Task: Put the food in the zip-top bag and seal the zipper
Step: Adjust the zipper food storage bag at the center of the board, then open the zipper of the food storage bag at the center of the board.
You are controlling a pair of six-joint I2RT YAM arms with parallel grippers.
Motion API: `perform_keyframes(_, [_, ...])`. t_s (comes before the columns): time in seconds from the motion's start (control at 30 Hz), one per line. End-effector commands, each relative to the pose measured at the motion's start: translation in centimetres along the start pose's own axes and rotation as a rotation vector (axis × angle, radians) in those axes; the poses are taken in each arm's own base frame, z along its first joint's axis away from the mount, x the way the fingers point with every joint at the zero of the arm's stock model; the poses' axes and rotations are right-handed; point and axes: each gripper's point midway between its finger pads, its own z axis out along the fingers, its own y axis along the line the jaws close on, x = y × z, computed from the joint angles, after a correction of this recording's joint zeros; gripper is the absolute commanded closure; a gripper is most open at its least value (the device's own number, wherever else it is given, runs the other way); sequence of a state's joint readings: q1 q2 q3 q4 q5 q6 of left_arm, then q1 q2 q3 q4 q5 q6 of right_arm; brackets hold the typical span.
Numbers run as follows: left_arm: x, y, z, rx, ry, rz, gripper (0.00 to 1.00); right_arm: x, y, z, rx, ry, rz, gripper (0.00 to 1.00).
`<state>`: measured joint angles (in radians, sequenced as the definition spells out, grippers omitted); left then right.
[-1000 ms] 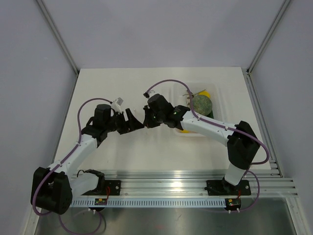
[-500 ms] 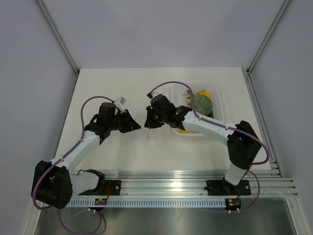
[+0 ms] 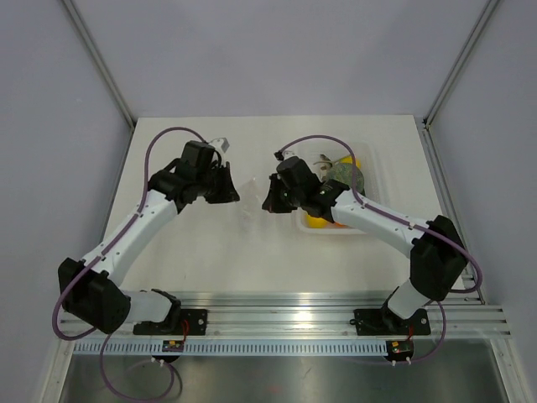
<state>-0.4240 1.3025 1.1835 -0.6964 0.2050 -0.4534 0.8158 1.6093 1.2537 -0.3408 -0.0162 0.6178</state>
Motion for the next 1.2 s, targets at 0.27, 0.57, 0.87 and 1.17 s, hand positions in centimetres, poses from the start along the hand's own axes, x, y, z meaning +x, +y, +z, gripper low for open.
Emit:
perform_keyframes(0.27, [3.1, -0.7, 2.6, -0.145, 0.085, 0.146, 1.00, 0.7, -2.1, -0.3, 0.084, -0.010, 0.040, 1.00])
perform_keyframes(0.57, [3.8, -1.8, 3.0, -0.076, 0.105, 0.148, 1.00, -0.4, -0.8, -2.3, 0.038, -0.044, 0.040, 0.64])
perform_keyframes(0.87, [3.2, -3.4, 3.0, -0.012, 0.097, 0.125, 1.00, -2.5, 4.6, -5.4, -0.105, -0.104, -0.008, 0.72])
perform_keyframes(1.17, [3.1, -3.8, 2.6, 0.008, 0.084, 0.115, 1.00, 0.0, 6.8, -2.6, -0.173, -0.014, 0.016, 1.00])
